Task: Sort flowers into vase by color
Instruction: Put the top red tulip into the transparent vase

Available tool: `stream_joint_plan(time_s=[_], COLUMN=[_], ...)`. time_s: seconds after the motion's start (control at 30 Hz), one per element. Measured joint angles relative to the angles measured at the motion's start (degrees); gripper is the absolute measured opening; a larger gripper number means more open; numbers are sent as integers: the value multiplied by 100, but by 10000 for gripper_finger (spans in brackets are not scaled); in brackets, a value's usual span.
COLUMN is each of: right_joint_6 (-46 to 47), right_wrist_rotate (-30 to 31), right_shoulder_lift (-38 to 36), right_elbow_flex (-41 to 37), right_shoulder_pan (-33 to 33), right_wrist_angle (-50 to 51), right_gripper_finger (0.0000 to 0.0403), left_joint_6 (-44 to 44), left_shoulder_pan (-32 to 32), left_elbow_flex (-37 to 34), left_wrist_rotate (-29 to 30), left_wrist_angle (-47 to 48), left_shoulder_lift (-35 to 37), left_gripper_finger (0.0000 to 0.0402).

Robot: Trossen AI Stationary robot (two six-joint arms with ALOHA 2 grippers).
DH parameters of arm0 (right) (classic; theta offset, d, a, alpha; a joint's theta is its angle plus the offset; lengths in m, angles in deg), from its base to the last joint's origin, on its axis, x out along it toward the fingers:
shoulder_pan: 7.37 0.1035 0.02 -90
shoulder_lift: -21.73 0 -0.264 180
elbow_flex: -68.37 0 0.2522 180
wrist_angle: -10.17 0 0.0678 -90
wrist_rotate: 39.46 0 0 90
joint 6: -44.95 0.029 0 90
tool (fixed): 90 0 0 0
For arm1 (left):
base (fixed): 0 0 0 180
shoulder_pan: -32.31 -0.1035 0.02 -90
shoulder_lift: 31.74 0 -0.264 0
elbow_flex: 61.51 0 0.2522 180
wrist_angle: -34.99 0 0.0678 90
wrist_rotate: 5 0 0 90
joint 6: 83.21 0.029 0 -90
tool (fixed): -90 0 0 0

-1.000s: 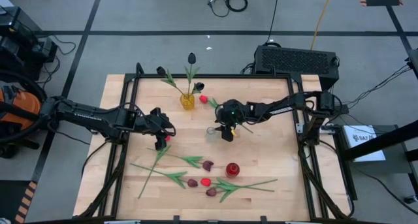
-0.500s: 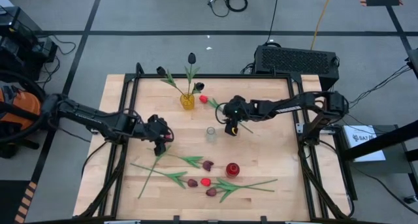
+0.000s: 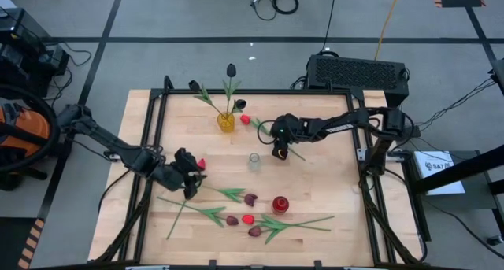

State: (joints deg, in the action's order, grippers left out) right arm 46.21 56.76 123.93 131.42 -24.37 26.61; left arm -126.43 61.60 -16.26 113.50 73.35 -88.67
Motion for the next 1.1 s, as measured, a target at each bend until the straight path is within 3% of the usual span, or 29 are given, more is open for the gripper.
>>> stream_joint_plan(time_s=[0.17,0.43,0.63,0.8,1.1], right_joint_6=[70,566,697,704,674], right_wrist_rotate=[-106,34,155,268,489], right_shoulder_lift=[146,124,-66,-911,-3433], right_elbow_flex=[15,20,-2,-32,-17], right_shoulder_pan=[-93,-116,-106,-25,152], right_wrist_angle=[-33,253,509,1172,1915], right_gripper_finger=[149,12,4,2,1], left_joint_6=[2,-140,-147,210,1097], left_shoulder_pan=[245,353,511,653,639], left_elbow_flex=[0,0,0,139,489], left_wrist_rotate=[167,176,-45,28,188], left_wrist_angle=[-623,-1377,-1910,-2133,-2131], left_shoulder_lift=[-343,-908,-1048,-1049,-1044], left_gripper_finger=[140,140,140,140,140])
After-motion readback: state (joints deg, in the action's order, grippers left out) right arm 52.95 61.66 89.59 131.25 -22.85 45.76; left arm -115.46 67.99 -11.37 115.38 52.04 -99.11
